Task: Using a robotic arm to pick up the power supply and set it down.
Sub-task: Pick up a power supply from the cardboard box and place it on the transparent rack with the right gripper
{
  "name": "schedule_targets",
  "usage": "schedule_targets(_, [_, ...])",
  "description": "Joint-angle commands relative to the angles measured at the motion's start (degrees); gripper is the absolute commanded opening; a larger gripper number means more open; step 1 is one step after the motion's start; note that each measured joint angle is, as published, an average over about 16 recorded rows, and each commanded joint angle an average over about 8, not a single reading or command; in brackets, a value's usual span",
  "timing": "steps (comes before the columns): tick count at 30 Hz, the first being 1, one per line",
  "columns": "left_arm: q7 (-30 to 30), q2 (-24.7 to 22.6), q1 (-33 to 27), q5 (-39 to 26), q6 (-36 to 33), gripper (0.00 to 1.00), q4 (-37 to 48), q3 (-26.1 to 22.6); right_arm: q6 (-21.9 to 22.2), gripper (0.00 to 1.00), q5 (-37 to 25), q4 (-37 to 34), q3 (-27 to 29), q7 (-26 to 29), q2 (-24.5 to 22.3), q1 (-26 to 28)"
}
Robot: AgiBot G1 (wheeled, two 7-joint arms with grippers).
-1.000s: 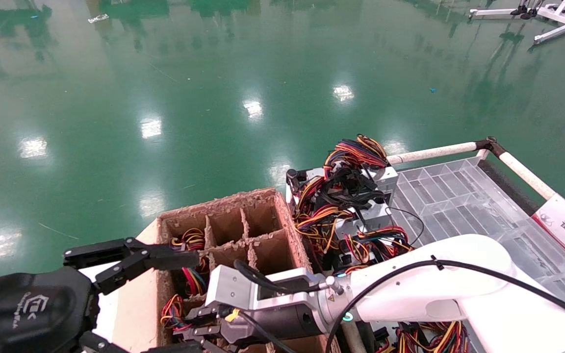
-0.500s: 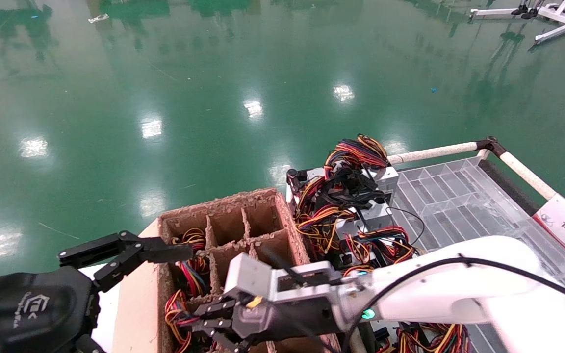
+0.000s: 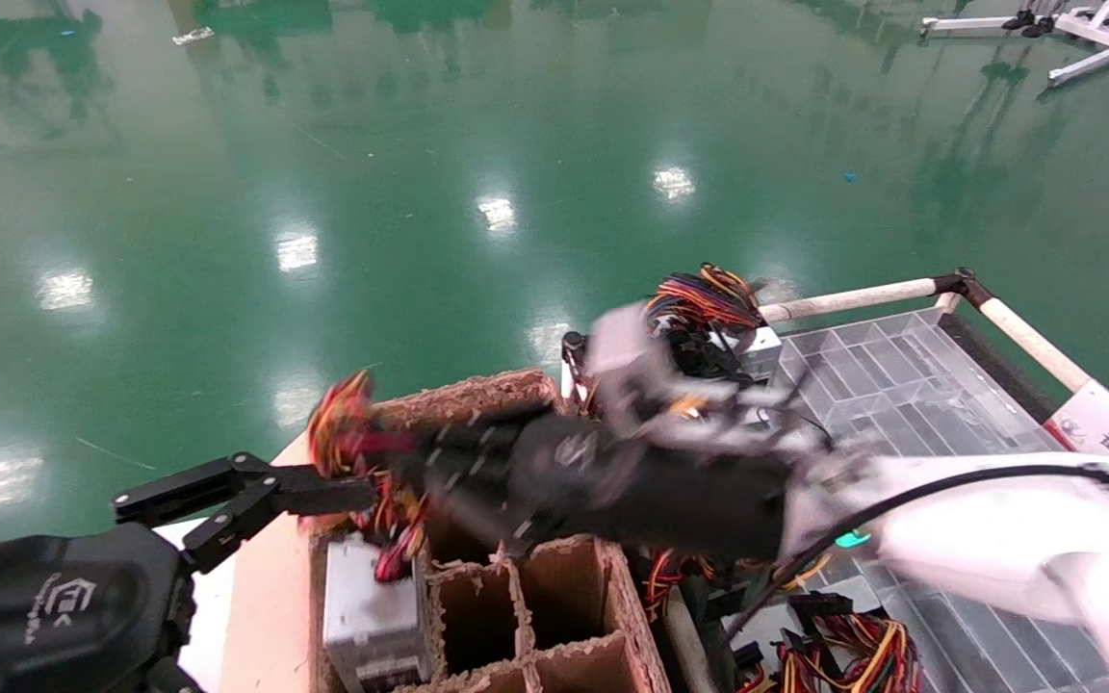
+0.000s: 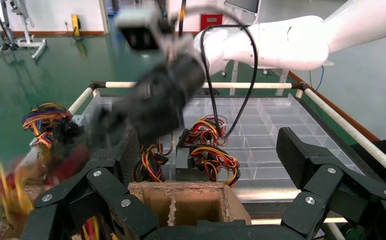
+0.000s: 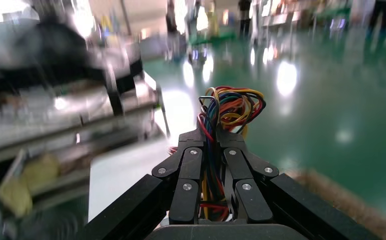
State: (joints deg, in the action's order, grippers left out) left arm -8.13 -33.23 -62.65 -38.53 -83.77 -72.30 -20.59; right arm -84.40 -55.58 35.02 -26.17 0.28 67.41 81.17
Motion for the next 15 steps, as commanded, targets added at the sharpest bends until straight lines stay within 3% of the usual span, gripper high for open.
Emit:
schedule_targets(1, [0.0, 0.0, 0.0, 0.0, 0.0, 1.0, 0.0, 0.0, -1.3, 0.0, 2.5, -1.2, 1.5, 0.0, -0.4, 0.3])
schedule_targets(9, [0.0, 0.0, 0.0, 0.0, 0.0, 1.0, 0.0, 0.0, -4.8, 0.0, 8.0, -10.0, 5.1, -0.2, -2.5, 7.7])
schedule_targets(15, [0.0, 0.0, 0.0, 0.0, 0.0, 1.0, 0.0, 0.0, -3.7, 0.0, 5.9, -16.1, 4.8, -2.2, -7.7, 16.8])
